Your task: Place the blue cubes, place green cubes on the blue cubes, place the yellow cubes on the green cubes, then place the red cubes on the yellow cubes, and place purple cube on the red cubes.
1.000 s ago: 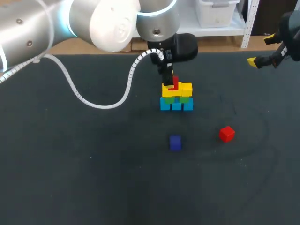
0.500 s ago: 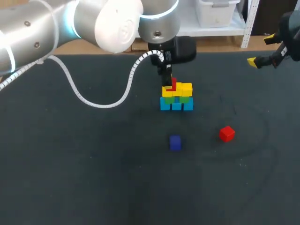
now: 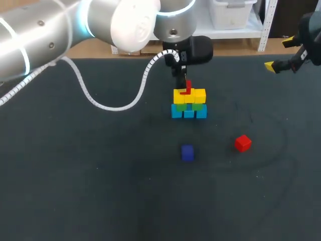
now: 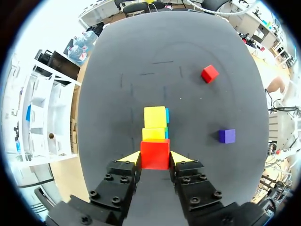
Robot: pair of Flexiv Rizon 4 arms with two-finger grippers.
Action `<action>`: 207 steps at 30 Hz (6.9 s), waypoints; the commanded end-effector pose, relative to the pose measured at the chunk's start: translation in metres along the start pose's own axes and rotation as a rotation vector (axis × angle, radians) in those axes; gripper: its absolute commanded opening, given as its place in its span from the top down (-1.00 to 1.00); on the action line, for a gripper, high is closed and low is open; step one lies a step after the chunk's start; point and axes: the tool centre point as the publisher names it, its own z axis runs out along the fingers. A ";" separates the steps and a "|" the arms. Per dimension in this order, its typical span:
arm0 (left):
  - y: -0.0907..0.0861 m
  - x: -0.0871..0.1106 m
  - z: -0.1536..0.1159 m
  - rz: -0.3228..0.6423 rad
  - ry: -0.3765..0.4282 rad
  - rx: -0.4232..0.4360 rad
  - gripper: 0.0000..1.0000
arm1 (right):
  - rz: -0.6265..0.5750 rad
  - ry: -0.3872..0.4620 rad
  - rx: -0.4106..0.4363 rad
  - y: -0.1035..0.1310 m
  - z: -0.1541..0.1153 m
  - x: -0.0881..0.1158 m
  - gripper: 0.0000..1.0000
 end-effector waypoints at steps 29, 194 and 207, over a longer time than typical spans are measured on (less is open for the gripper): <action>0.011 0.001 0.007 -0.023 0.019 0.030 0.40 | 0.000 0.001 0.002 0.001 -0.001 0.000 -1.00; -0.027 0.285 -0.176 -1.083 -0.679 -0.805 -1.00 | -0.528 0.426 -0.398 0.162 -0.009 0.052 -1.00; -0.027 0.285 -0.176 -1.083 -0.679 -0.805 -1.00 | -0.811 0.502 -0.527 0.185 0.005 0.096 -1.00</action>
